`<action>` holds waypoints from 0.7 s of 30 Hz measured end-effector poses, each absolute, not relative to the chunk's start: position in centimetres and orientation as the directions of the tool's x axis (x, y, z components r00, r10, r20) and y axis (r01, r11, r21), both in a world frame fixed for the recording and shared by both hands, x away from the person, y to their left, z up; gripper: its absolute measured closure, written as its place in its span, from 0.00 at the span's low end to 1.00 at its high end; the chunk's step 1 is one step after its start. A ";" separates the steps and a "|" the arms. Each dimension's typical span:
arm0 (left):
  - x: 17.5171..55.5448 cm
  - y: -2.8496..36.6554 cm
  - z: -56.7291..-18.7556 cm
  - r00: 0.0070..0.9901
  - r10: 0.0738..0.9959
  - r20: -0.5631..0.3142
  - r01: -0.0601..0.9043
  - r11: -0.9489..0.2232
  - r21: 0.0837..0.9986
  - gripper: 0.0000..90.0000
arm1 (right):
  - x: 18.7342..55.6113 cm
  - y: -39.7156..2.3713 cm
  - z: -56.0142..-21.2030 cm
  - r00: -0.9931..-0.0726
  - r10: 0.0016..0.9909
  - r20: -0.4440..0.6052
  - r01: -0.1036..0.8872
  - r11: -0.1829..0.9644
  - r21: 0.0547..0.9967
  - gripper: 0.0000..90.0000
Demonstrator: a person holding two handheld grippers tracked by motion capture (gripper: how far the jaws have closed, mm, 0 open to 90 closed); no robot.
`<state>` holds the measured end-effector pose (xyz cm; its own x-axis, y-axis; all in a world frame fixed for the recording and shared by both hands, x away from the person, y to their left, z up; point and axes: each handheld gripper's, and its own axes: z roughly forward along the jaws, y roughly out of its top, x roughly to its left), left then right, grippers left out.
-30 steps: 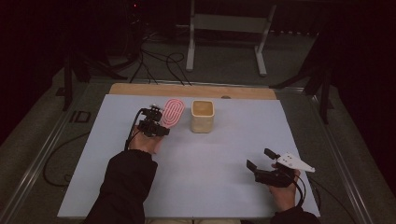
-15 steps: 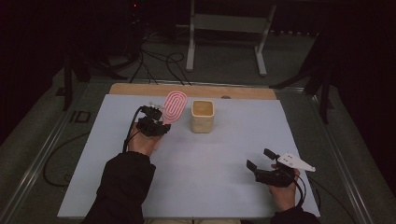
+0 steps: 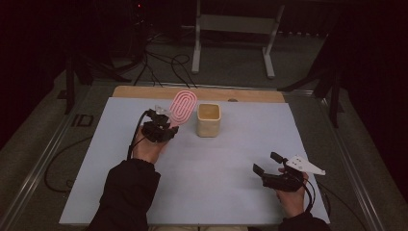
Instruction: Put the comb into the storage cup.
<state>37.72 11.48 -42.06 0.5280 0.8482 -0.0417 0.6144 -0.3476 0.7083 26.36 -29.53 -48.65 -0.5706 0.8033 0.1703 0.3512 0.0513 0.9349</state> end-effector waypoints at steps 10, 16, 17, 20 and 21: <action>37.5 11.6 -41.7 0.541 0.841 -0.031 0.589 -0.352 0.727 0.78 | 27.1 -29.0 -47.0 -0.580 0.797 0.169 0.351 0.057 0.935 0.09; 37.2 11.6 -41.2 0.546 0.837 -0.024 0.574 -0.353 0.739 0.78 | 27.8 -28.3 -45.8 -0.593 0.793 0.141 0.353 0.099 0.930 0.09; 37.2 11.6 -41.1 0.547 0.837 -0.023 0.571 -0.353 0.741 0.78 | 27.9 -28.2 -45.7 -0.596 0.790 0.141 0.353 0.101 0.930 0.09; 37.2 11.6 -41.0 0.550 0.835 -0.022 0.566 -0.354 0.744 0.78 | 28.3 -27.9 -45.0 -0.610 0.784 0.118 0.351 0.134 0.927 0.09; 37.1 11.6 -41.0 0.552 0.834 -0.022 0.565 -0.354 0.745 0.78 | 28.5 -27.8 -44.8 -0.616 0.779 0.120 0.354 0.138 0.925 0.09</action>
<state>37.14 11.56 -40.96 0.5520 0.8336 -0.0225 0.5654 -0.3543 0.7449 28.49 -27.79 -44.82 -0.6160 0.7786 0.1198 0.3544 0.1380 0.9249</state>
